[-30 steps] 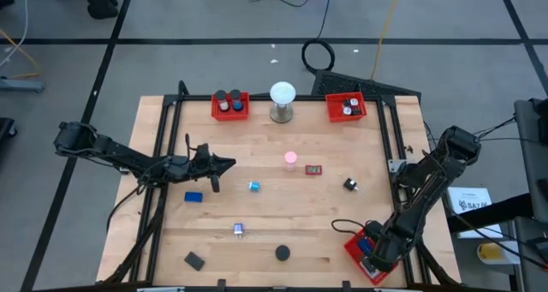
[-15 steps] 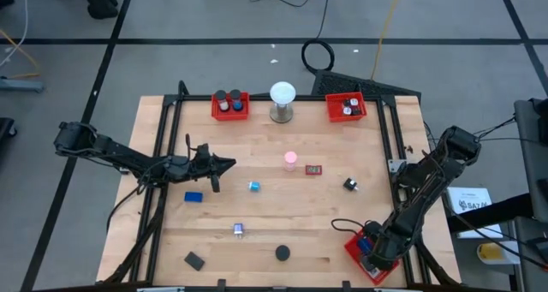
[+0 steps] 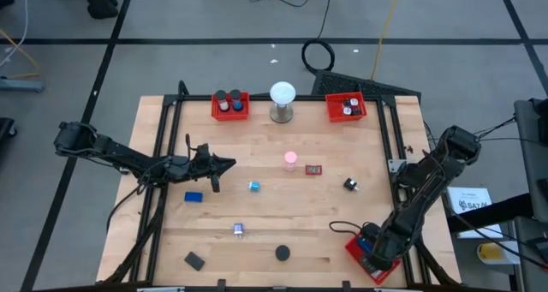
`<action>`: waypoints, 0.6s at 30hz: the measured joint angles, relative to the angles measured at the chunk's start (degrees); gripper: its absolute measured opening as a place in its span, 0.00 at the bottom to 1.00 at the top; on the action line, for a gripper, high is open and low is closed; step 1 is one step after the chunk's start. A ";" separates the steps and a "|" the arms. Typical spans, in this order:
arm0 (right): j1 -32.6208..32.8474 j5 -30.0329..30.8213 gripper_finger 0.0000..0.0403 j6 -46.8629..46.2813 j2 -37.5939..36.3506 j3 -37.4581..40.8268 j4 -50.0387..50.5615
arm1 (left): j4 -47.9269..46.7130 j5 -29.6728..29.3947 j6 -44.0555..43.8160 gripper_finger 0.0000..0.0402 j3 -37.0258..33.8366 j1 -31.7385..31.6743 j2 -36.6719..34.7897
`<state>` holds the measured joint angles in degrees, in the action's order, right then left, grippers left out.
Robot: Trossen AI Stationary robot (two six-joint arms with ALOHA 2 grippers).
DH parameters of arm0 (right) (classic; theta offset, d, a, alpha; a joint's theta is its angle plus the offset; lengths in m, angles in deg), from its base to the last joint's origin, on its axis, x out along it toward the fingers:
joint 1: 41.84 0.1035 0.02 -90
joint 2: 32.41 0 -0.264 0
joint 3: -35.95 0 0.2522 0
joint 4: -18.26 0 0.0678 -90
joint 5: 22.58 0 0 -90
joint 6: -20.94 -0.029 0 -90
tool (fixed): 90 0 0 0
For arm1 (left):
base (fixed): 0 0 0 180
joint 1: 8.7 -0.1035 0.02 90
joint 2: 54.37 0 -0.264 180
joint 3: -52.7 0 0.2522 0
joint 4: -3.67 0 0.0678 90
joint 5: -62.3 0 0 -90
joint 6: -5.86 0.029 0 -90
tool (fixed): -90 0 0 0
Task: Pick & Place Office items
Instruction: Put the black charger adapter into the top right red bin
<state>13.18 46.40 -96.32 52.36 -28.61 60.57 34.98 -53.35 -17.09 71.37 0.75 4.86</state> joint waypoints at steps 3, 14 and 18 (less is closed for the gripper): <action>-0.94 1.02 0.50 5.09 0.00 -1.84 0.12 | 0.17 0.00 -0.42 0.06 0.00 0.00 0.00; -7.02 12.59 0.15 24.66 -0.04 -13.01 13.11 | 4.18 -0.52 -7.65 0.06 -0.02 -0.04 0.01; -10.64 19.58 0.03 30.60 -2.00 -13.75 16.92 | 5.44 -0.52 -8.77 0.06 -0.02 -0.04 0.00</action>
<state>2.54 65.98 -65.72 50.36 -42.36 77.49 40.42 -53.87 -25.86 71.35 0.71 4.86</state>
